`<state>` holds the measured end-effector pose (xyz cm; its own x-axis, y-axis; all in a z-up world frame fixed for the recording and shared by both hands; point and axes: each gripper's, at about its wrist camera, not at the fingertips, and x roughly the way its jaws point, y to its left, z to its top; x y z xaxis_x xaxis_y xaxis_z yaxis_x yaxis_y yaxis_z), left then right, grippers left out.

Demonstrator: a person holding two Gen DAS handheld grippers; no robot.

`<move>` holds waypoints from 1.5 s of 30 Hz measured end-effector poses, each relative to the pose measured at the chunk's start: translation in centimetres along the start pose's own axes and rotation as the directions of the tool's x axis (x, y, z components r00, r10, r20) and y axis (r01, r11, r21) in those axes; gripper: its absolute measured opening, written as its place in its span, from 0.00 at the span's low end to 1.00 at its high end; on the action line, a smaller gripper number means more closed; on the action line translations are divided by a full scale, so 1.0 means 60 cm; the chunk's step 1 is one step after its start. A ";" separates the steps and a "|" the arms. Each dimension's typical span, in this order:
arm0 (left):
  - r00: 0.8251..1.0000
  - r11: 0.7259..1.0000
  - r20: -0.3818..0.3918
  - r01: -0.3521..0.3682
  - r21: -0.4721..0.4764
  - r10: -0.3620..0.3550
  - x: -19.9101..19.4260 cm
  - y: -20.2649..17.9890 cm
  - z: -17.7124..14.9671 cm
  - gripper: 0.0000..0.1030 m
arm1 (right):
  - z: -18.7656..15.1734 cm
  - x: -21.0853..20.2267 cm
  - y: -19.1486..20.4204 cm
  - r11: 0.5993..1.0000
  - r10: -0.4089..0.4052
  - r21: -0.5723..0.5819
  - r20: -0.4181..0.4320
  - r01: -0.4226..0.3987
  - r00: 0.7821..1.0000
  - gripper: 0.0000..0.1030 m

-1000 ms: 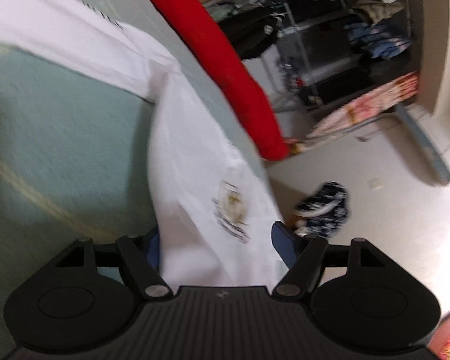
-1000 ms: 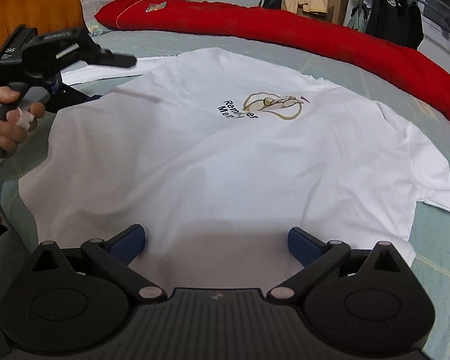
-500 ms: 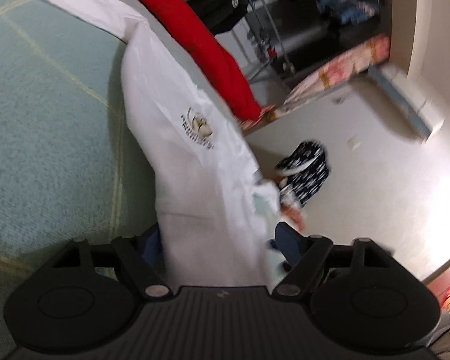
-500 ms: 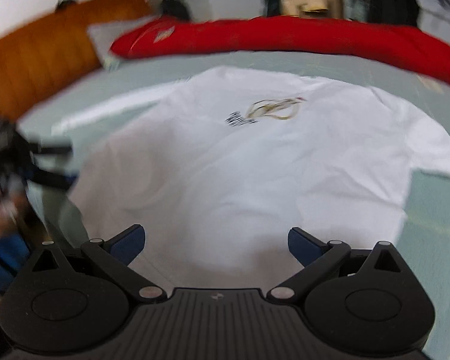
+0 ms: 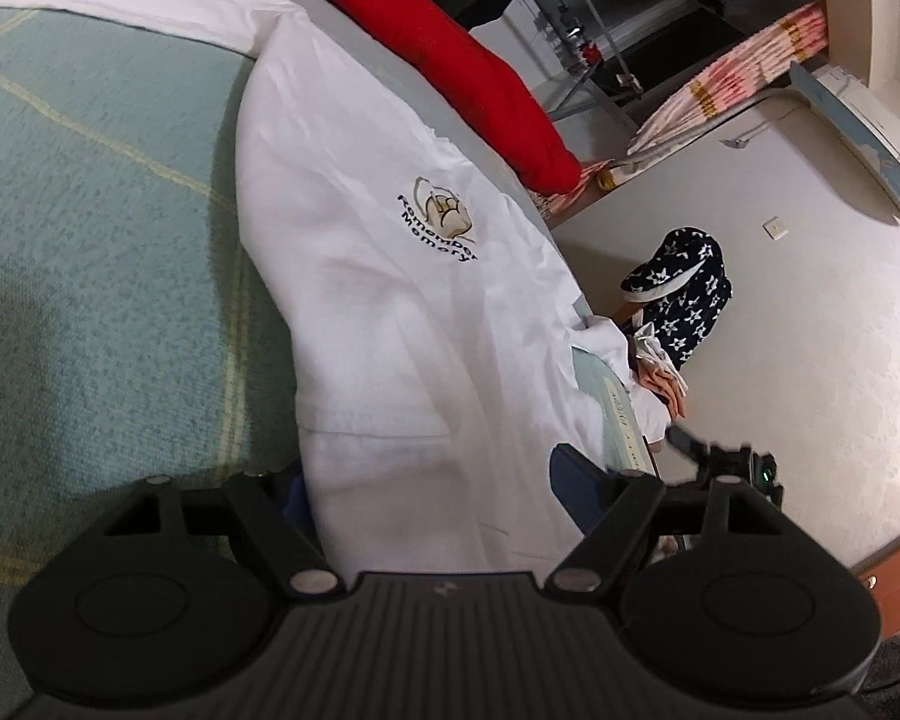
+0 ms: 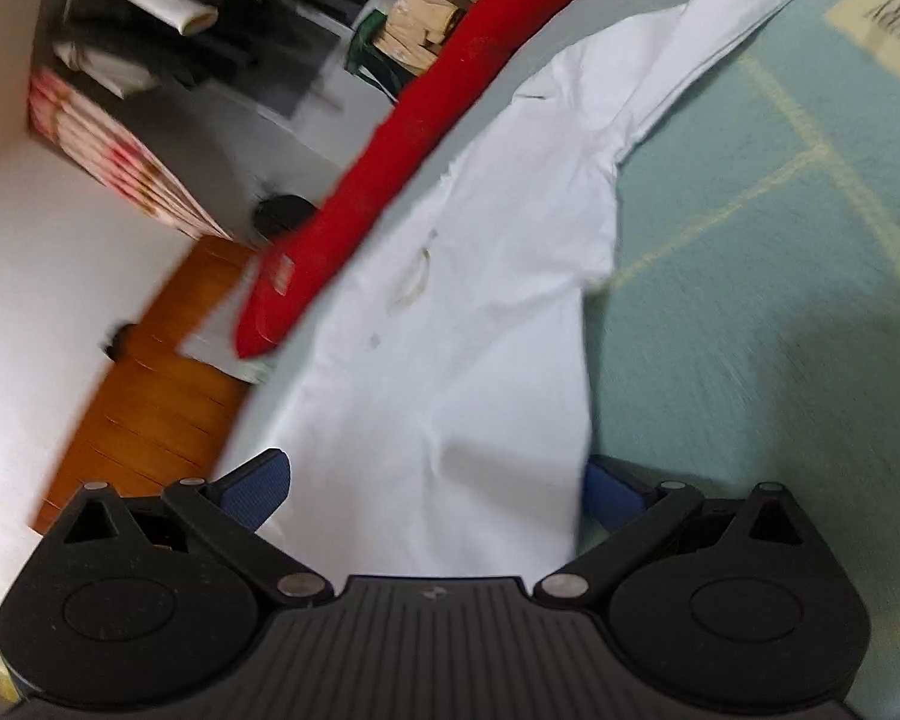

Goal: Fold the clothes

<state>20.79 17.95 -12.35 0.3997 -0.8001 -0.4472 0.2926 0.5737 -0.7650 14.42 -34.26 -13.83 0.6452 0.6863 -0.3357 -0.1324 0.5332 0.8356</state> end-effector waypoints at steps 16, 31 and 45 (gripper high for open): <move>0.999 0.999 -0.002 -0.033 -0.023 0.033 0.001 -0.003 0.005 0.75 | 0.010 0.062 -0.012 0.997 0.074 0.036 -0.026 -0.073 0.997 0.79; 0.998 0.997 0.008 -0.055 -0.046 0.056 0.000 -0.002 0.005 0.75 | -0.005 0.059 -0.046 0.997 -0.014 0.080 0.012 0.013 1.000 0.03; 0.994 0.994 -0.006 -0.111 -0.024 0.111 -0.003 -0.022 0.007 0.74 | 0.052 -0.014 -0.006 0.992 -0.122 -0.009 0.058 0.123 0.991 0.03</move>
<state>20.70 17.40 -11.09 0.4242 -0.7328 -0.5321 0.2259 0.6546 -0.7214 16.28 -36.60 -12.48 0.6992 0.5862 -0.4091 -0.0592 0.6178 0.7841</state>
